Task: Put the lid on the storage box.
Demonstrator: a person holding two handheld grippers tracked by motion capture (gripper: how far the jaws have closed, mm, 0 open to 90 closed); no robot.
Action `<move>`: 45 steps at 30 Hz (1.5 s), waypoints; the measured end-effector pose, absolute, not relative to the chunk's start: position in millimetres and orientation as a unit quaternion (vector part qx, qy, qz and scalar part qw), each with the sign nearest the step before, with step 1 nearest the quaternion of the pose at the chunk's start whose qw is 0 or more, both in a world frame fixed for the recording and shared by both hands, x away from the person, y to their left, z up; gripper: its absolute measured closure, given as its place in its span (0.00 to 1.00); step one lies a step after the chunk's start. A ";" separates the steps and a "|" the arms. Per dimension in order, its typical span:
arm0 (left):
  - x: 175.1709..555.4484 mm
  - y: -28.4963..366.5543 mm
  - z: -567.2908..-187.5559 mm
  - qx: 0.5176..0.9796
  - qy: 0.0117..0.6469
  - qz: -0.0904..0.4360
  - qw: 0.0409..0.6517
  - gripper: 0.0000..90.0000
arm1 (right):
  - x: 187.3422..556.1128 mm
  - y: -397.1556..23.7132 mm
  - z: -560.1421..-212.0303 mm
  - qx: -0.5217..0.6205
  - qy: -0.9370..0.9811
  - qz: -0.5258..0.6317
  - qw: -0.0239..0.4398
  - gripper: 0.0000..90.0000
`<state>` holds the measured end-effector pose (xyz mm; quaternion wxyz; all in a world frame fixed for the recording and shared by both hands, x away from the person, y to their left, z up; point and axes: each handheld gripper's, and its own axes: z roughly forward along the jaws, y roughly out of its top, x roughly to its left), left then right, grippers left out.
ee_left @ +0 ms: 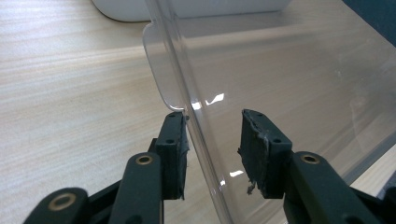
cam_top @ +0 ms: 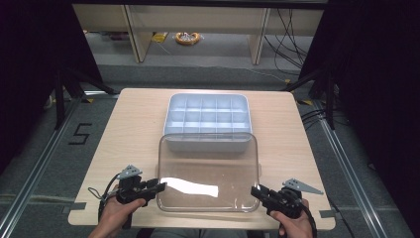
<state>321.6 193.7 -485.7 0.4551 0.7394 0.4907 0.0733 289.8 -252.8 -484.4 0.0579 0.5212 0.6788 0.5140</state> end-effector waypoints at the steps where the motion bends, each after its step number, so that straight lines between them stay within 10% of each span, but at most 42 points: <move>1: 323.6 192.3 -484.7 0.737 0.493 0.078 0.455 0.67 | 293.2 -252.6 -483.9 0.518 0.683 0.510 0.071 0.74; 45: 443.2 181.4 -413.4 0.688 0.521 0.119 0.490 0.67 | 416.4 -242.9 -421.7 0.531 0.656 0.522 0.127 0.69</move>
